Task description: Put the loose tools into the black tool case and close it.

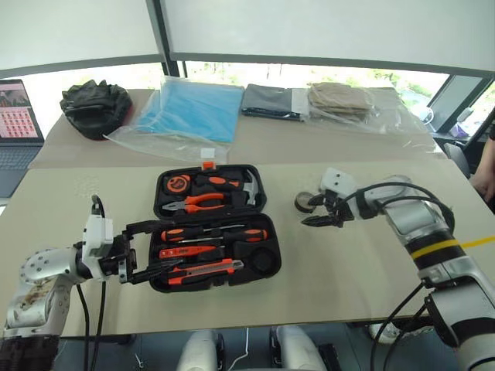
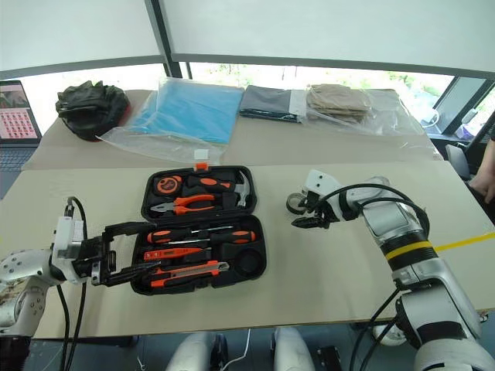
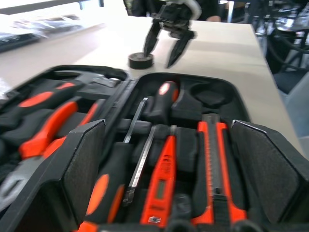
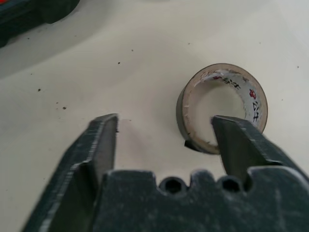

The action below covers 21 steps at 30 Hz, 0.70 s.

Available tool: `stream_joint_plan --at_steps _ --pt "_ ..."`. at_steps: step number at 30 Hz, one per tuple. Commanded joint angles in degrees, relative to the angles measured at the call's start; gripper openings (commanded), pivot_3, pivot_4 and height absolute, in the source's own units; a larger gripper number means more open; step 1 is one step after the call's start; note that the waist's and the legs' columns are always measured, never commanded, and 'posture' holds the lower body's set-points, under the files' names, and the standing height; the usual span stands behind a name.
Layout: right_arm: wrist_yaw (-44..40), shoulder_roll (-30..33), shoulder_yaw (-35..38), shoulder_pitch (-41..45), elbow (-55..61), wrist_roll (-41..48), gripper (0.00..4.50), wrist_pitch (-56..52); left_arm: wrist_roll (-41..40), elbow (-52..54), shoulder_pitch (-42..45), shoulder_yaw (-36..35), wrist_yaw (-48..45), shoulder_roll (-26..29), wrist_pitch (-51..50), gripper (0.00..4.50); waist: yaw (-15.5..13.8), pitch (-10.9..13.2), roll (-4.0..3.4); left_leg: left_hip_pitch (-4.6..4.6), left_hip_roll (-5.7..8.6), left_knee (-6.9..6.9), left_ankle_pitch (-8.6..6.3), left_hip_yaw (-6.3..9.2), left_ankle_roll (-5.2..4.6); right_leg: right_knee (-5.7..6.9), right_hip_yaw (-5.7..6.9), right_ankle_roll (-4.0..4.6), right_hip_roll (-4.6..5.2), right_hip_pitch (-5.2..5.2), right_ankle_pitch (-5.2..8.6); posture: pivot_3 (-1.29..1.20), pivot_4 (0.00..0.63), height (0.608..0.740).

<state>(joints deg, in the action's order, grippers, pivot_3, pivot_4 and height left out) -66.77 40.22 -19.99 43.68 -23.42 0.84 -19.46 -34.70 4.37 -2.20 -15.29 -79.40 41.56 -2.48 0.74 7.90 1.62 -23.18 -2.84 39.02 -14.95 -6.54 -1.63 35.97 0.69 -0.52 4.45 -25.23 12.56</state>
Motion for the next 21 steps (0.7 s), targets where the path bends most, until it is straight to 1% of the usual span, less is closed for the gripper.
stream_joint_plan --at_steps 1,5,6,9,10,12,14,17,19,21 --pt "-0.03 -1.28 0.14 1.83 -3.10 -1.72 1.79 3.87 -1.21 2.48 -1.24 -1.32 -0.08 -0.19 1.03 4.50 0.00 0.00 0.00 0.01 0.00 0.00 0.00 0.00 0.00 0.01 0.00 0.00 0.00 0.01 0.00 0.00 0.150 0.740" --pt "-2.27 -1.56 0.40 2.62 -3.85 -2.60 0.35 8.94 -0.90 2.44 -1.42 -1.31 0.12 -0.32 1.80 4.50 0.02 0.00 0.00 0.05 -0.01 0.02 0.03 0.00 0.05 0.09 0.00 0.03 -0.01 0.02 -0.02 0.00 0.150 0.740" --pt "-3.02 -1.51 0.55 2.72 -3.55 -2.50 0.10 10.00 -0.89 2.41 -1.47 -1.32 0.12 -0.30 1.92 4.50 0.02 0.00 0.00 0.07 0.00 0.02 0.05 0.00 0.07 0.11 -0.01 0.03 0.00 0.02 -0.03 0.00 0.150 0.740" --pt "-10.84 -1.21 1.44 1.71 2.72 2.26 0.10 11.38 -0.72 2.35 -2.58 -1.55 -0.70 0.29 2.37 4.50 0.02 0.01 -0.01 0.12 -0.01 0.03 0.05 0.00 0.07 0.12 -0.01 0.03 -0.01 0.07 -0.03 0.00 0.150 0.740" --pt "-14.69 -1.17 1.72 0.77 9.36 6.84 0.10 6.58 -0.48 2.24 -3.29 -1.73 -1.17 0.54 2.76 4.50 0.04 0.01 -0.01 0.11 -0.01 0.02 0.05 0.00 0.07 0.12 -0.02 0.04 -0.01 0.05 -0.03 0.00 0.150 0.740" --pt "-17.87 -1.43 1.87 -0.59 19.91 13.24 0.10 -2.86 -0.25 2.24 -4.38 -2.00 -1.63 0.78 3.22 4.50 0.28 0.01 -0.02 0.09 -0.09 0.00 0.04 0.02 0.06 0.13 -0.01 0.04 -0.02 0.01 -0.03 0.00 0.150 0.740" --pt "-18.33 -1.23 0.47 -2.00 29.19 17.93 0.10 -12.44 -0.05 2.41 -5.23 -2.06 -1.77 0.75 3.53 4.50 0.25 0.01 -0.02 0.10 -0.15 0.00 0.03 0.05 0.05 0.17 0.01 0.06 -0.03 0.00 -0.02 0.00 0.150 0.740" --pt "-16.31 -1.71 -1.92 -3.77 37.21 20.81 0.10 -20.82 0.15 2.99 -6.35 -1.91 -1.66 0.55 3.78 4.50 -0.05 0.01 -0.02 0.11 -0.16 0.00 0.03 0.10 0.06 0.16 0.07 0.08 0.04 0.03 -0.01 0.00 0.150 0.740" --pt "-14.50 -2.11 -4.72 -4.64 39.04 19.64 0.10 -23.04 0.31 3.35 -7.08 -1.76 -1.59 0.51 3.81 4.50 -0.32 0.01 -0.01 0.12 -0.11 0.04 0.03 0.12 0.06 0.14 0.11 0.06 0.11 0.09 -0.03 0.00 0.150 0.740" --pt "-12.73 -1.06 -8.33 -4.68 39.15 16.11 0.10 -24.04 0.35 3.91 -7.65 -1.61 -1.37 0.56 3.67 4.50 -0.36 0.01 -0.01 0.11 -0.07 0.11 0.03 0.11 0.06 0.13 0.11 0.04 0.19 0.08 -0.03 0.00 0.150 0.740"
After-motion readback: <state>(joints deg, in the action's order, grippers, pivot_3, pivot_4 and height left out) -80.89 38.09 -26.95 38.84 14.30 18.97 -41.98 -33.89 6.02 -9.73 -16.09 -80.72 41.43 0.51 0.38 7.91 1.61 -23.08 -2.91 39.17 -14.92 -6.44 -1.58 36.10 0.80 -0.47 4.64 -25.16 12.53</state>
